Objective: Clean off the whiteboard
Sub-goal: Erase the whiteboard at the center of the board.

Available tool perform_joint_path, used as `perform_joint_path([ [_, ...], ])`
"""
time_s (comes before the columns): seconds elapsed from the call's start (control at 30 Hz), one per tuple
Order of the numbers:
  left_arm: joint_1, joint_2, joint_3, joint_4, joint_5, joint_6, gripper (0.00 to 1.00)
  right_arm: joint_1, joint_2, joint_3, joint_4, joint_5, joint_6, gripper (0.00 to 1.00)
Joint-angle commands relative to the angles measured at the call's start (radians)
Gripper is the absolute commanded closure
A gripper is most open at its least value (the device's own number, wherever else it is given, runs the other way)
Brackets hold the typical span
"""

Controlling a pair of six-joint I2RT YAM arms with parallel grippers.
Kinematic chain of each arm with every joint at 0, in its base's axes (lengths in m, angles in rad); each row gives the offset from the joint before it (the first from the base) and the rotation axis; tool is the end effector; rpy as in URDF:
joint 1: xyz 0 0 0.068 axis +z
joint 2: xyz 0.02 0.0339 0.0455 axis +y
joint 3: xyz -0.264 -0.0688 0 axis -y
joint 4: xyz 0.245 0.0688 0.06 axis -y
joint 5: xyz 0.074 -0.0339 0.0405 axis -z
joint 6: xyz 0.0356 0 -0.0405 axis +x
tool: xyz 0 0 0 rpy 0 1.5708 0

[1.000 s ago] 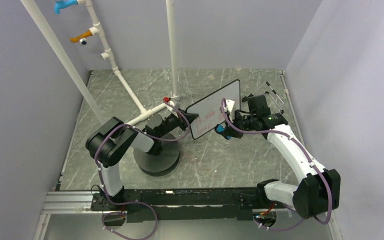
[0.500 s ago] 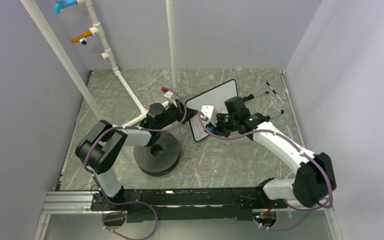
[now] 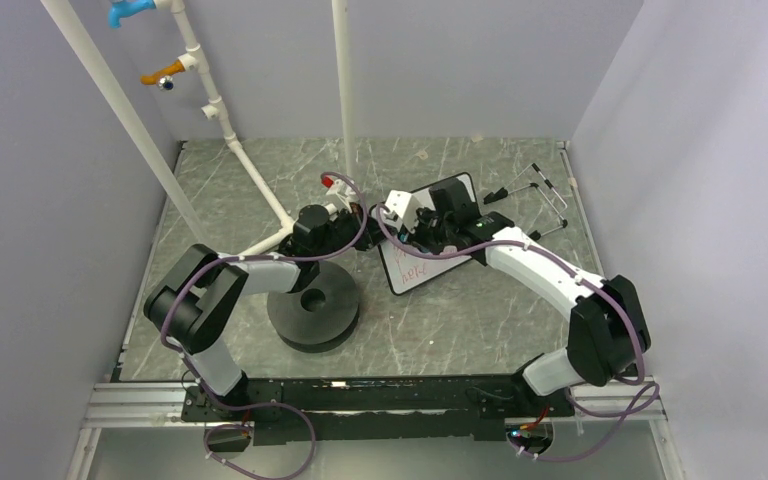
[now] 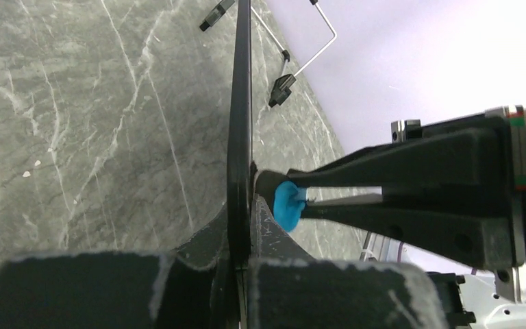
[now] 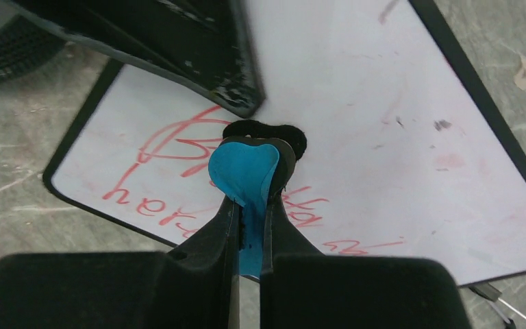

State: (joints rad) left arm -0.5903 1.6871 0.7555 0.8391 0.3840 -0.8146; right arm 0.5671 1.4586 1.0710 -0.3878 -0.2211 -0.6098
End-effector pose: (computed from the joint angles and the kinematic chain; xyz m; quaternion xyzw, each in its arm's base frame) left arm 0.2846 -0.2067 0.2050 0.0466 0.7353 -0.5349 0.4136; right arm 0.2637 0.1772 0.2627 -0.5442 0.7385 0.0935 0.3870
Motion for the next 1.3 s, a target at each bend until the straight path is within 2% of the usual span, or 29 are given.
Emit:
perform_joint_path([
  [0.0,-0.006,-0.026,0.030,0.075,0.047,-0.044,1.00,0.042,-0.006,0.011,-0.011,-0.090,-0.014,1.00],
  [0.2,-0.005,-0.030,0.024,0.080,0.050,-0.043,1.00,0.081,-0.008,-0.013,-0.050,-0.147,-0.039,1.00],
  [0.37,-0.006,-0.029,0.019,0.094,0.064,-0.045,1.00,0.026,0.019,0.031,0.040,0.009,0.119,1.00],
  [0.57,-0.007,-0.026,0.020,0.101,0.076,-0.044,1.00,-0.018,0.050,0.056,0.055,0.061,0.192,1.00],
  [0.83,-0.012,-0.024,0.033,0.089,0.079,-0.031,1.00,0.042,0.040,0.040,-0.005,-0.141,0.151,1.00],
  [1.0,-0.015,-0.024,0.031,0.094,0.071,-0.035,1.00,0.054,0.037,0.059,-0.004,-0.205,0.213,1.00],
  [1.07,-0.016,-0.022,0.034,0.095,0.070,-0.036,1.00,0.056,0.036,0.064,0.027,-0.160,0.271,1.00],
  [1.13,-0.019,-0.021,0.037,0.095,0.069,-0.037,1.00,0.048,0.045,0.072,0.058,-0.043,0.338,1.00],
  [1.27,-0.019,-0.021,0.038,0.094,0.067,-0.035,1.00,-0.015,0.049,0.063,0.104,0.090,0.424,1.00],
])
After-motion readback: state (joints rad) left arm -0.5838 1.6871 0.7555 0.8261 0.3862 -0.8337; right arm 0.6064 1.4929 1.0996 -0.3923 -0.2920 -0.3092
